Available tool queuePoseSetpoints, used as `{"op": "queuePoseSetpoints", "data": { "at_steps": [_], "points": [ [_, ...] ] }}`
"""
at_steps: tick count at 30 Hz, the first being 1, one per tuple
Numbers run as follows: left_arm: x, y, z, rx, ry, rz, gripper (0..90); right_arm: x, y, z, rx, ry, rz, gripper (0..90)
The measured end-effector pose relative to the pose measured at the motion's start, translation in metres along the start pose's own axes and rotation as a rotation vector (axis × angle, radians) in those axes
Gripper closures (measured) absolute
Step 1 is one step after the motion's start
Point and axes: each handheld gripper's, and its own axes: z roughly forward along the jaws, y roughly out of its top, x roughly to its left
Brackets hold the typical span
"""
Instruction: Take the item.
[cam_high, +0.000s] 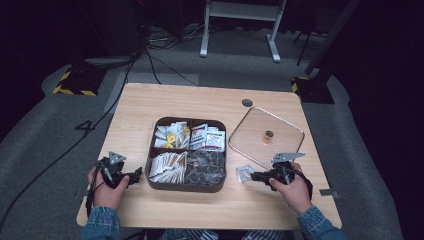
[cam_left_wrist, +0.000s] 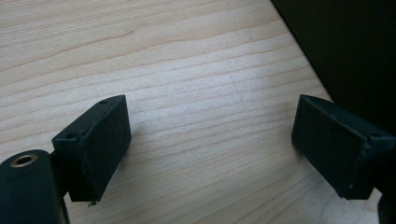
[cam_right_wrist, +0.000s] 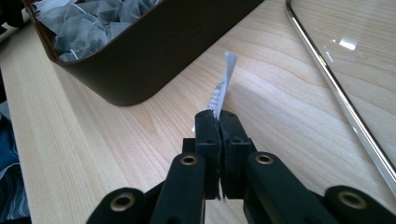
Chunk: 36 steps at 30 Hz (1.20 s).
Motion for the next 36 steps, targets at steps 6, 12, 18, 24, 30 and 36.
{"op": "queuePoseSetpoints", "data": {
  "at_steps": [6,12,18,24,30,36],
  "points": [
    [-0.001,0.001,0.001,0.0,0.0,0.001,12.2,-0.001,-0.003,-0.001,-0.006,-0.02,0.011,74.5],
    [-0.002,0.003,0.003,0.003,-0.002,-0.001,12.2,0.0,-0.006,0.0,-0.005,-0.04,0.004,59.1],
    [-0.002,0.004,0.004,0.0,-0.001,0.004,12.2,-0.004,-0.008,0.002,0.01,-0.118,-0.052,47.1],
    [-0.003,0.005,0.004,0.004,-0.005,0.003,12.2,-0.007,-0.007,0.0,-0.019,-0.162,-0.067,43.1],
    [-0.003,0.006,0.005,0.001,-0.004,0.005,12.2,-0.01,-0.003,-0.007,-0.055,-0.182,-0.073,43.1],
    [-0.003,0.006,0.005,0.0,-0.006,0.003,12.4,-0.013,0.003,-0.014,-0.086,-0.197,-0.084,42.1]
  ]
}}
